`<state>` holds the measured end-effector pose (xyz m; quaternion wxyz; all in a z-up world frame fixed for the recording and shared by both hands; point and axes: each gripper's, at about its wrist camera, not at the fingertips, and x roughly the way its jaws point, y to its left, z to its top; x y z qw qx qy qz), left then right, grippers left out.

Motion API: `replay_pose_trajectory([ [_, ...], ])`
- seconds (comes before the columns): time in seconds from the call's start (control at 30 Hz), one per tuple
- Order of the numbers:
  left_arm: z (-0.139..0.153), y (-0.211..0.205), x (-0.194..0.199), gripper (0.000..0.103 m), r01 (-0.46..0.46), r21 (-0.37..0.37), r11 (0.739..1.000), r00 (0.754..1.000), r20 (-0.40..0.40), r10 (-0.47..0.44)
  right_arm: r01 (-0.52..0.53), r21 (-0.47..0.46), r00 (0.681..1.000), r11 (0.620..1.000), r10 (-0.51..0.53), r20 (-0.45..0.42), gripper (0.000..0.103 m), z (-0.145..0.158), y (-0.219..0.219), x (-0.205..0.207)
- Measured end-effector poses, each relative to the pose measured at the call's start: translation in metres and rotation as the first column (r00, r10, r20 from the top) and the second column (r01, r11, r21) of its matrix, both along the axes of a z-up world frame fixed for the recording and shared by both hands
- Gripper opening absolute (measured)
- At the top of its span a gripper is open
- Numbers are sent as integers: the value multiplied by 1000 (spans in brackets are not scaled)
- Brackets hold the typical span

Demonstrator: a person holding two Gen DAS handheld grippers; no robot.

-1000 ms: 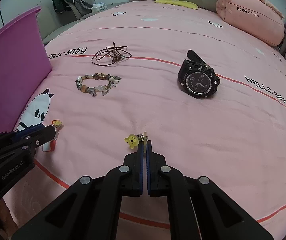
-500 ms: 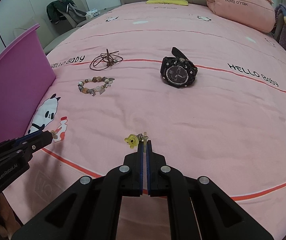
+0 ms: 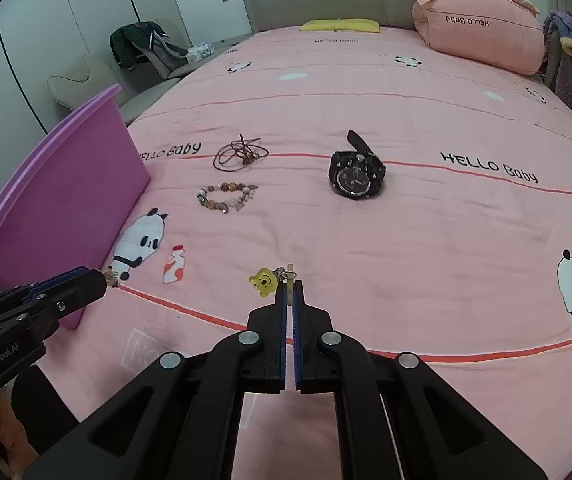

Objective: Organize jewelry
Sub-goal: 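Lift both held charms and carry them over the purple basin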

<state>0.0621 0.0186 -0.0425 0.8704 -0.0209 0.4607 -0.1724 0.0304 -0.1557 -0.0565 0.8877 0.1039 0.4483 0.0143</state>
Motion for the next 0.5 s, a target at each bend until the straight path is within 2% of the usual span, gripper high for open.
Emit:
replay_pose_trajectory([
  [0.27, 61, 16, -5, 20, 26, -29, 999, 992, 124, -22, -41, 16, 995, 999, 39, 96, 3, 53, 22, -5],
  [0.5, 104, 63, -1, 20, -36, -43, 998, 976, 214, 45, -143, 36, 974, 989, 134, 184, 3, 98, 69, 14],
])
